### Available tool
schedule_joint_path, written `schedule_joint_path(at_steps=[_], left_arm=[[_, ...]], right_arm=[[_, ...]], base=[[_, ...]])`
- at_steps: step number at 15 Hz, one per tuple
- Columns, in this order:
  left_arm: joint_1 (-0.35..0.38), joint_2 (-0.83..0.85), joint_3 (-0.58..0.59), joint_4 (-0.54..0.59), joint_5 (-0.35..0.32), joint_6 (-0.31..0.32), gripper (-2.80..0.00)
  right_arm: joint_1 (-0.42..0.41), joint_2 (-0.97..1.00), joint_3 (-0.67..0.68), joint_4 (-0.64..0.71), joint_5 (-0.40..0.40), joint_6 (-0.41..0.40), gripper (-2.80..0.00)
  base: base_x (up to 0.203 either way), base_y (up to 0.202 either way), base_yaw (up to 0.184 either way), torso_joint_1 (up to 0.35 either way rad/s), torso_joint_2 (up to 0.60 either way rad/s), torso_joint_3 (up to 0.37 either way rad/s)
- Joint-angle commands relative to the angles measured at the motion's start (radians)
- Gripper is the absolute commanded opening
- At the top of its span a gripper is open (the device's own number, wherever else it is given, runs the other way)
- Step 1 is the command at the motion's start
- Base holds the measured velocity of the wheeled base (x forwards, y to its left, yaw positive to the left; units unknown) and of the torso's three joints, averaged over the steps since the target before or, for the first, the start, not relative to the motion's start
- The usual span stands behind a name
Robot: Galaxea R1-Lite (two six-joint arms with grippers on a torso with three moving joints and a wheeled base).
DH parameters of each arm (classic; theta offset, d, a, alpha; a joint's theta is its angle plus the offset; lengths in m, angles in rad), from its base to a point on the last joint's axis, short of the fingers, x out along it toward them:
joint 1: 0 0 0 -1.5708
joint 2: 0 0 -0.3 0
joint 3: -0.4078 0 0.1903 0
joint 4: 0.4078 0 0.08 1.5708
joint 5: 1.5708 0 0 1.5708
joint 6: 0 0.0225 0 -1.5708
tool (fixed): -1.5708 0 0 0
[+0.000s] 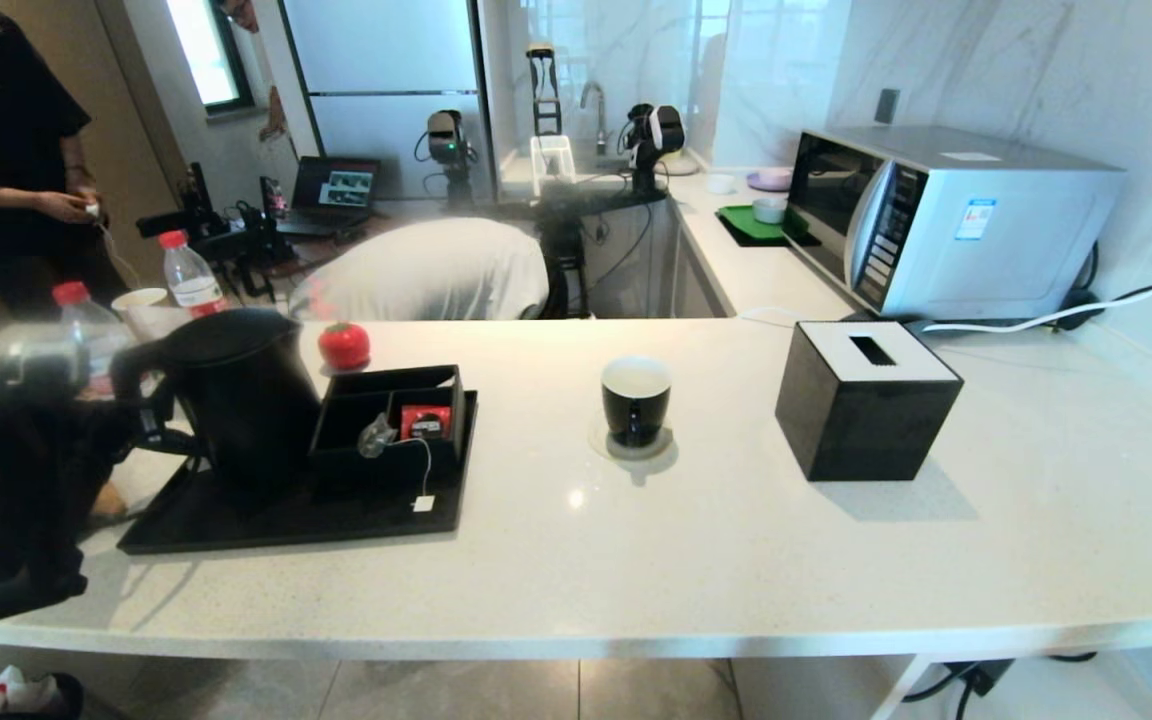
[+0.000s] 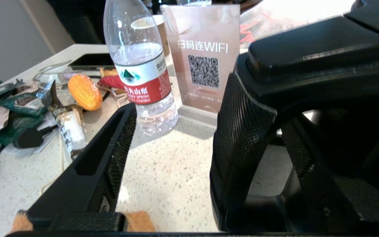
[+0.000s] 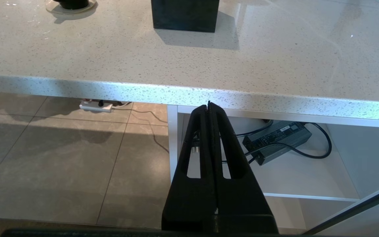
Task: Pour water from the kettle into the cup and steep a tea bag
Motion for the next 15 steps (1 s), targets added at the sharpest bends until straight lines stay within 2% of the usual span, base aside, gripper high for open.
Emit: schedule_joint_path(at_steps=[1,9,15], left_arm=[[0.002,-0.018,0.023,-0.048,-0.001,0.002,0.00],[0.004,-0.108,0.151,-0.026,-0.002,0.004,0.00],[0.083,-0.225,0.307,-0.013,-0.011,0.027,0.00]], right_arm=[[0.000,0.001,0.000,0.001,0.001,-0.001,-2.80],[0.000,0.001,0.000,0.001,0.001,-0.001,-2.80],[0.000,0.001,0.000,0.001,0.001,-0.001,-2.80]], base=[[0.000,0.000,0.000,0.000,0.00,0.000],[0.000,0.000,0.000,0.000,0.00,0.000],[0.000,0.000,0.000,0.000,0.00,0.000]])
